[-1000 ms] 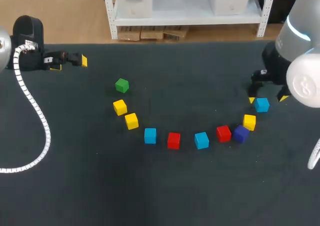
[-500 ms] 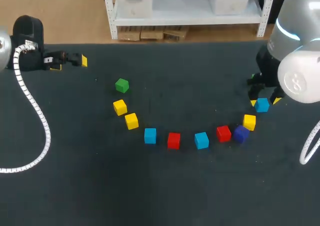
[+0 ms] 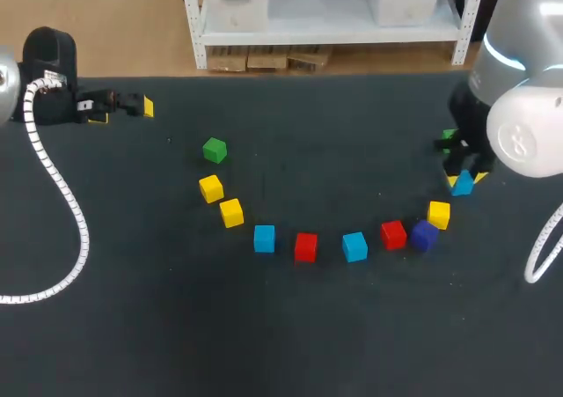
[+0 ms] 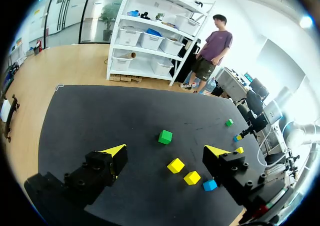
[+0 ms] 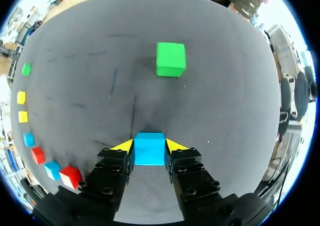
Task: Place the blue cubes, place green cubes on the blue cubes, place the yellow cubes on the green cubes, then place the red cubes on the yellow cubes, and place purple cube on the red cubes.
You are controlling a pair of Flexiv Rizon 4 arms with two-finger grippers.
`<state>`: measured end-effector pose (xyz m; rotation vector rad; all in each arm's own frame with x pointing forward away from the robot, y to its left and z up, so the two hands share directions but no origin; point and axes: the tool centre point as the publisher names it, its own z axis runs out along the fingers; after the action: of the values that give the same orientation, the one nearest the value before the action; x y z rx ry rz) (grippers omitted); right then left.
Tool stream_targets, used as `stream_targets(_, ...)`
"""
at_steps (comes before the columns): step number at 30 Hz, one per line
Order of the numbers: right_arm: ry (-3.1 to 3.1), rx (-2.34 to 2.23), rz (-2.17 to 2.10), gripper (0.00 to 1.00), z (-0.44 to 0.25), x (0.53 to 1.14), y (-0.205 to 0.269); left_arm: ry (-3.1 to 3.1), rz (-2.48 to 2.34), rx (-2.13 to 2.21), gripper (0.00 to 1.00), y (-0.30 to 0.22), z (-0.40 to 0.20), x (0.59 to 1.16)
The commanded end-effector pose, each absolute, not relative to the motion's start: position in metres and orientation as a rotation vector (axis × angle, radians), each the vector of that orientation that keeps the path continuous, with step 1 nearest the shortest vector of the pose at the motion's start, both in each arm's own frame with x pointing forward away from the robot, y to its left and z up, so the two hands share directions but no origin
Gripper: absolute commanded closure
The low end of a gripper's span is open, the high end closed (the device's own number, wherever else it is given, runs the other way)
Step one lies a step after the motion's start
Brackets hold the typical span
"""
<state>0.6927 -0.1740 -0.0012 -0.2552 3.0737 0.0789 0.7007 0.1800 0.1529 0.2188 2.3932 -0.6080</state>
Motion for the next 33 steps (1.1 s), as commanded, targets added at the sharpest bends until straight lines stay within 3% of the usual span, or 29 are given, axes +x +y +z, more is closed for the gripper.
stream_targets(1, 3.060, -0.375, 0.129, 1.00, 0.011, 0.690, -0.168, 2.382, -0.626, 0.227, 0.00, 0.183, 0.151, 0.700)
stream_targets(6, 2.985, -0.685, 0.267, 1.00, 0.035, 0.685, -0.153, 2.382, -0.626, 0.227, 0.00, 0.183, 0.151, 0.700)
stream_targets(16, 2.775, -1.262, 0.149, 1.00, 0.051, 0.683, -0.111, 2.382, -0.626, 0.227, 0.00, 0.183, 0.151, 0.700)
stream_targets(33, 2.454, -1.750, 0.031, 1.00, 0.056, 0.705, -0.060, 2.382, -0.626, 0.227, 0.00, 0.183, 0.151, 0.700)
